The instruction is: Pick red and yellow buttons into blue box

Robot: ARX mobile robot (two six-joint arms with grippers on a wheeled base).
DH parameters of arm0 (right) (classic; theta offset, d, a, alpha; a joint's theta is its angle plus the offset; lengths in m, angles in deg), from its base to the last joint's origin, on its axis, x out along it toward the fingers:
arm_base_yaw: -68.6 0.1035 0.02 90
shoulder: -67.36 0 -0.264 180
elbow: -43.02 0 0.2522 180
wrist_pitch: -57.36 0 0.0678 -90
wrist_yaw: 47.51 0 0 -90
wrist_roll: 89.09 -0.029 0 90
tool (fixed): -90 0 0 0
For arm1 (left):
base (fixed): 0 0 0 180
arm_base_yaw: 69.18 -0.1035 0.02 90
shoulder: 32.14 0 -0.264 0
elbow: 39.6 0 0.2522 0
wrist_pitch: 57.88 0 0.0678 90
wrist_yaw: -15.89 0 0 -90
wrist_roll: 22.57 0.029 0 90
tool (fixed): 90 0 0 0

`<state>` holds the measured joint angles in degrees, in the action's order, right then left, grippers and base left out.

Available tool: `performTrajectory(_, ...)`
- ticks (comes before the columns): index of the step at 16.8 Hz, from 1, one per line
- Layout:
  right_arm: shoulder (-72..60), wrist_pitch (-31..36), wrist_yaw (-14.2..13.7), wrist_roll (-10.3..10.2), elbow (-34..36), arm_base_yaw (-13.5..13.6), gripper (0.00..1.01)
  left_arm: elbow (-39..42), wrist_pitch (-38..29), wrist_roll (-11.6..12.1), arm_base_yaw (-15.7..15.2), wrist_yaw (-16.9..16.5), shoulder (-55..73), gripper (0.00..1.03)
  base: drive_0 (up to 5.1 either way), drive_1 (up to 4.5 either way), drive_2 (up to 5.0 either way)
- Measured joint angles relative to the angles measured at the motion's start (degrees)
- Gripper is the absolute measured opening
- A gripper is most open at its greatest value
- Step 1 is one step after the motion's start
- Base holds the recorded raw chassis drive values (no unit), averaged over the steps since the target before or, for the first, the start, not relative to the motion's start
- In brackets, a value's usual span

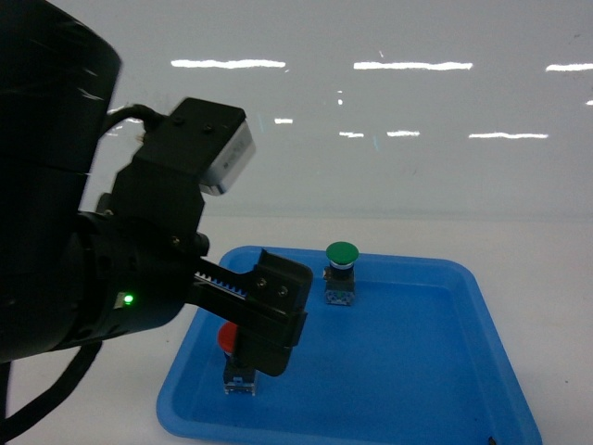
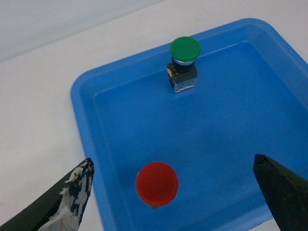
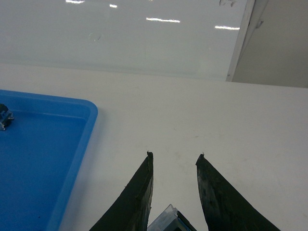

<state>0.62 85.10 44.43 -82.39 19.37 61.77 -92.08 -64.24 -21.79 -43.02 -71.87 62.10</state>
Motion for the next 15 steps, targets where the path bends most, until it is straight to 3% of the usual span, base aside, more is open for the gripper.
performTrajectory(7, 0.04, 0.0, 0.0, 0.0, 0.0, 0.0, 0.26, -5.99, 3.34, -7.04, -3.3, -4.98, 11.98, 0.98, 0.0, 0.0, 0.0)
performTrajectory(11, 0.07, 0.0, 0.0, 0.0, 0.0, 0.0, 0.26, -6.01, 2.49, -8.26, -4.46, -5.49, 15.47, 0.98, 0.0, 0.0, 0.0)
performTrajectory(15, 0.07, 0.02, -0.02, 0.0, 0.0, 0.0, 0.26, -6.01, 0.63, -8.33, -3.3, -5.99, 17.31, 0.98, 0.0, 0.0, 0.0)
